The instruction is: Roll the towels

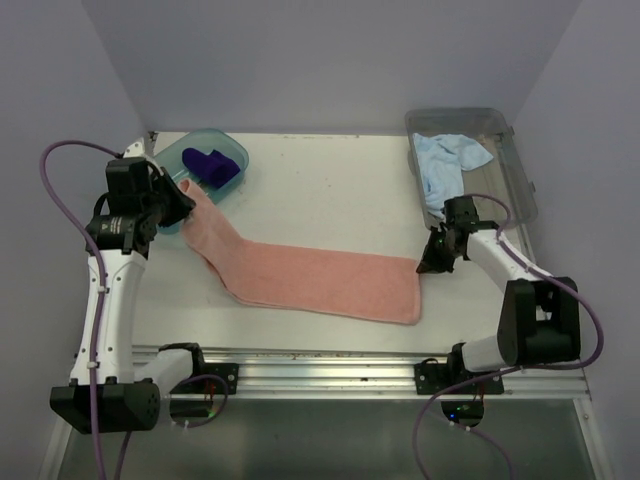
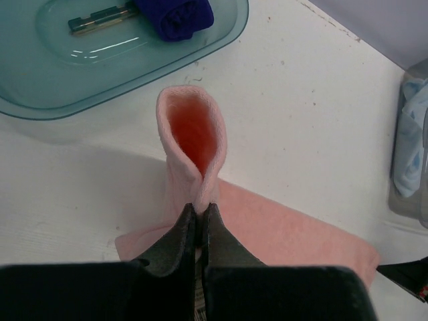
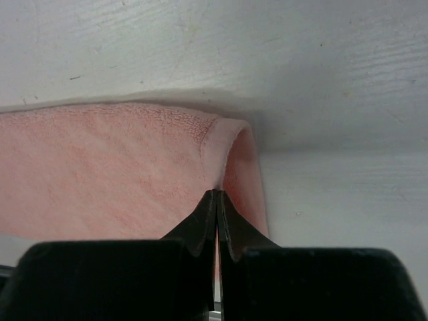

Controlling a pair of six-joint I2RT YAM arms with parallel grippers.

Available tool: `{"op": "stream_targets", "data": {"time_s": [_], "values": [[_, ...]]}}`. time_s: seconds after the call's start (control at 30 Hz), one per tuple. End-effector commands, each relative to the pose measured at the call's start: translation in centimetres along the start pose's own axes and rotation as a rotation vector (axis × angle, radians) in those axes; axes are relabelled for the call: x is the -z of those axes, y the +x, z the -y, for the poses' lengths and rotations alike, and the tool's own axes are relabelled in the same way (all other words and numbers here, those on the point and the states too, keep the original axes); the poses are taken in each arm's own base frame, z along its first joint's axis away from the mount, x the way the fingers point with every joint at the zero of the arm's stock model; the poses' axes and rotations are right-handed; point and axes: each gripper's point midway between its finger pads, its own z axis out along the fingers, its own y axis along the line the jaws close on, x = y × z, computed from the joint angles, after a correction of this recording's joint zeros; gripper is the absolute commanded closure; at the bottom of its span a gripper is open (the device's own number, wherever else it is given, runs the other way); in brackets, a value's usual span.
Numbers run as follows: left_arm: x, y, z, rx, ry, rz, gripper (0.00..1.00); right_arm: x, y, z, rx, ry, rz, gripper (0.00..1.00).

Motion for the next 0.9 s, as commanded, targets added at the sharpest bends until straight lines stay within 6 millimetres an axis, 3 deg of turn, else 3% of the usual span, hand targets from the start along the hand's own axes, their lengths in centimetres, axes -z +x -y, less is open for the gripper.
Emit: {"op": "stream_targets", "data": {"time_s": [0.0,0.2,0.3,0.4,0.57,0.67,0.87], "values": [[0.5,0.2,1.6,-0.007,0.065,-0.013,1.00,0.4,-2.7,-1.8,0.017,-0.029,0.070,1.00],[0.8,0.5,2.4,-0.018,0.081,-0.015,1.00,-2.4,-3.0,0.9,-0.002,0.114,0.053,1.00],[0.9,0.5,2.2,-0.027,0.067,-0.017,1.00,-2.8,-2.9,1.0,0.007,0.117,0.033,1.00],[0.9,0.6,2.4,-0.032,0.079,-0.024,1.00,-2.2,-2.8,1.1,0.011,0.124,0.046,1.00],[0.4,0.8,2.6,-0.034,0.091,-0.041,1.00,0.9,-3.2,1.0,0.011,0.118,0.139,1.00],[0.5,1.7,4.7,-0.055,0.137,-0.057,1.00,1.8,-2.2,2.2,-0.001,0.158,0.166,1.00],[0.0,4.7,9.5,-0.104,0.222,-0.120,1.00,-0.1,0.9,3.8,-0.015,0.180,0.088,1.00]]}}
